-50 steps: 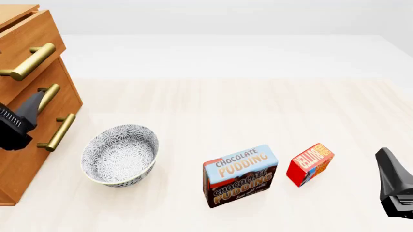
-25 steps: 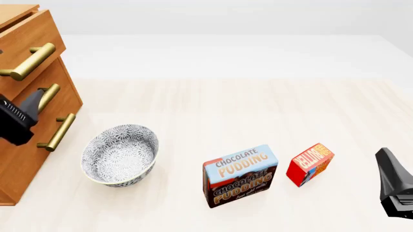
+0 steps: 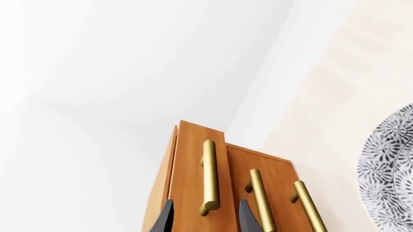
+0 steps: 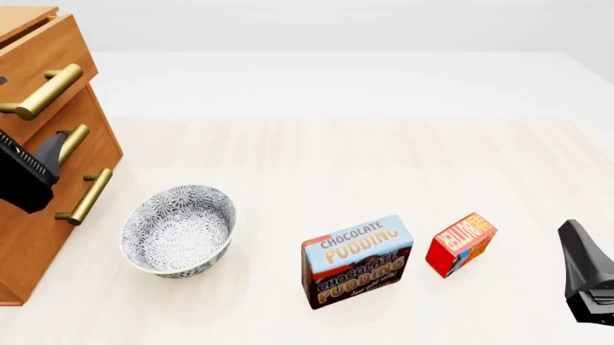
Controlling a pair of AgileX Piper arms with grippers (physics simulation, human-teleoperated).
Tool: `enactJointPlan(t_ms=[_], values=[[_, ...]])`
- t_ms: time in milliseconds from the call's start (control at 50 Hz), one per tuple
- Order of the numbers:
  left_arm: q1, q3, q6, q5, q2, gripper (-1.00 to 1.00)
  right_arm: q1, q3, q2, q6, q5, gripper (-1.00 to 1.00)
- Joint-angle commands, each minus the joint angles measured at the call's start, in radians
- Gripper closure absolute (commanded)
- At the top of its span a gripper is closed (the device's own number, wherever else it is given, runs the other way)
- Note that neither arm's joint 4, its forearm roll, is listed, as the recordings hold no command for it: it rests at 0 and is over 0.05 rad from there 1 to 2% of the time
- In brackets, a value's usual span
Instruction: Put the butter at the back in the top drawer of the cabinet and close it.
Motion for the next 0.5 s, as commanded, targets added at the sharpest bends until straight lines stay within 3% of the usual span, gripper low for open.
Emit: enactJointPlan(t_ms=[20,500], values=[[0.014,0.000,0.006,-0.024,0.024,-1.00,0.000,0.000,0.000,0.000,0.000,-1.00],[0.048,0.005,0.004,-0.014,0.020,-1.00,0.000,0.000,0.000,0.000,0.000,-1.00]])
